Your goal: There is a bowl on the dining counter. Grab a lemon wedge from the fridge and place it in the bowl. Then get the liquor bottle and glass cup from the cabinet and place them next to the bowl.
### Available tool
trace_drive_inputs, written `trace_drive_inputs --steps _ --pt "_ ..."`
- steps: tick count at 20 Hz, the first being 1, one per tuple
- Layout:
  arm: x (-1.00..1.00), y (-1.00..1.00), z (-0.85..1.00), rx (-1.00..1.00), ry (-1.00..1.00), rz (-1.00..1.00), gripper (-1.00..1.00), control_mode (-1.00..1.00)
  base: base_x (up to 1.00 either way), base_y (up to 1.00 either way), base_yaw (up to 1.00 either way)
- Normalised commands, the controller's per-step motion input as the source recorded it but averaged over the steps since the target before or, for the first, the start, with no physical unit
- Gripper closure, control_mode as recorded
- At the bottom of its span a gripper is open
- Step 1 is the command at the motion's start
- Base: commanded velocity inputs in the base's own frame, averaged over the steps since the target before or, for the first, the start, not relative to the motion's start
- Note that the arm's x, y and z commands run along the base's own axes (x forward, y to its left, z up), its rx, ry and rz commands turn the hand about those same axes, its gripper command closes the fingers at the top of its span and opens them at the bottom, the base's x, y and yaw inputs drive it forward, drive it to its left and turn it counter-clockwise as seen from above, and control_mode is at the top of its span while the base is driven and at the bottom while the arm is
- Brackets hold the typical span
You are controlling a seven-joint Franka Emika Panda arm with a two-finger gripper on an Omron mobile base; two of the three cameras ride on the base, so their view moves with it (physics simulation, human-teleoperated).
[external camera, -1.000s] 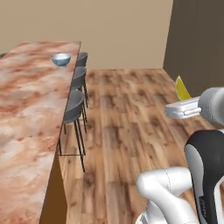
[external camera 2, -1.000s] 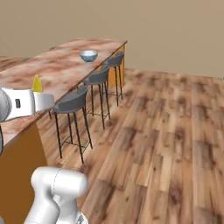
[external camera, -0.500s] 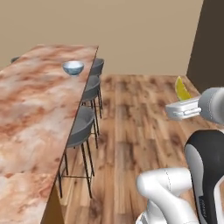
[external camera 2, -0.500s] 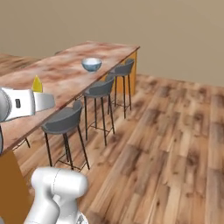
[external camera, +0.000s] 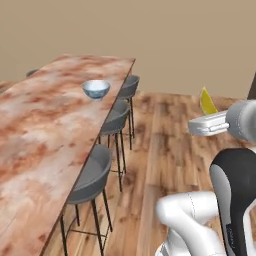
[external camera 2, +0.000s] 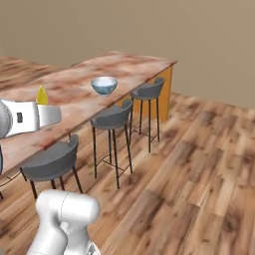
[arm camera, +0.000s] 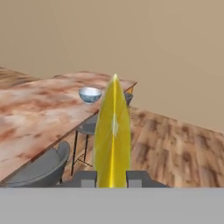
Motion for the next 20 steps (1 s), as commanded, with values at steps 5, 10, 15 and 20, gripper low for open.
trace_drive_inputs --steps 5,10,15,20 --pt "0.00 0.00 0.00 0.00 0.00 0.00 1.00 1.00 1.00 -0.74 0.34" --pt "0.00 0.00 0.00 0.00 0.00 0.00 1.00 1.00 0.98 -0.74 0.35" --pt "0.00 0.00 0.00 0.00 0.00 0.00 1.00 1.00 0.86 -0.74 0.38" --pt "0.00 0.00 0.00 0.00 0.00 0.00 1.00 1.00 0.59 -0.72 0.43"
